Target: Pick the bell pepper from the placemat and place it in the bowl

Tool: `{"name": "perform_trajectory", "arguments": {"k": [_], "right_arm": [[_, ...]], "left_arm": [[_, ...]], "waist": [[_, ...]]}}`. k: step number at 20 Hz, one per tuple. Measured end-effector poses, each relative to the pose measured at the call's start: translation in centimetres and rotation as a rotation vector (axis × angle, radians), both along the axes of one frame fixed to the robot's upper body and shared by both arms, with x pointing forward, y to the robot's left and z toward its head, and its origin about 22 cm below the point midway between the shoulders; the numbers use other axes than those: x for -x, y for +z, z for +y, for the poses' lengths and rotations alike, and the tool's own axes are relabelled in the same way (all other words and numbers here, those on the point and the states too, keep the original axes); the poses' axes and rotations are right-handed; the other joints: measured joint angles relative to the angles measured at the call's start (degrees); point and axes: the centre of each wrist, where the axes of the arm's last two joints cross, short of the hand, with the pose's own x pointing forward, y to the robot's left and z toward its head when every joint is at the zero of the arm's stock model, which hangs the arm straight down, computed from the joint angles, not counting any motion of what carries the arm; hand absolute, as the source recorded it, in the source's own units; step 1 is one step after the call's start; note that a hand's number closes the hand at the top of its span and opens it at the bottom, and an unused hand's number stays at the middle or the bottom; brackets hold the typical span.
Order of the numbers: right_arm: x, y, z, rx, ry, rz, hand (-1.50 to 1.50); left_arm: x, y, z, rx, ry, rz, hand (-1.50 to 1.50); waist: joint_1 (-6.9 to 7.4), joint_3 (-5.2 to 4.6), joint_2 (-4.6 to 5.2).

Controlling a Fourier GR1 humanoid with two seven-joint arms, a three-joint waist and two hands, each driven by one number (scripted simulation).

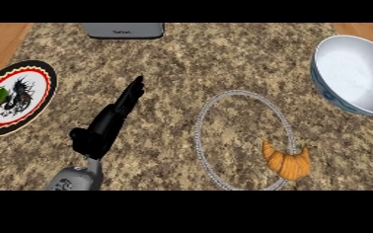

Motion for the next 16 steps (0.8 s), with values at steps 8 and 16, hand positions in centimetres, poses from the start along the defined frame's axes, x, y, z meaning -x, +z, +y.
{"name": "perform_trajectory", "arguments": {"k": [8, 16], "right_arm": [[-4.6, -1.6, -0.5, 0.028, -0.115, -0.129, 1.5], [-6.9, -2.5, -1.4, 0.182, -0.136, 0.195, -1.5]], "left_arm": [[-1.0, 0.7, 0.5, -0.003, -0.015, -0.011, 0.0], [-0.6, 1.1, -0.4, -0.004, -0.051, -0.016, 0.0]], "waist": [[0.98, 0.03, 0.25], [2.8, 0.08, 0.7]]}}
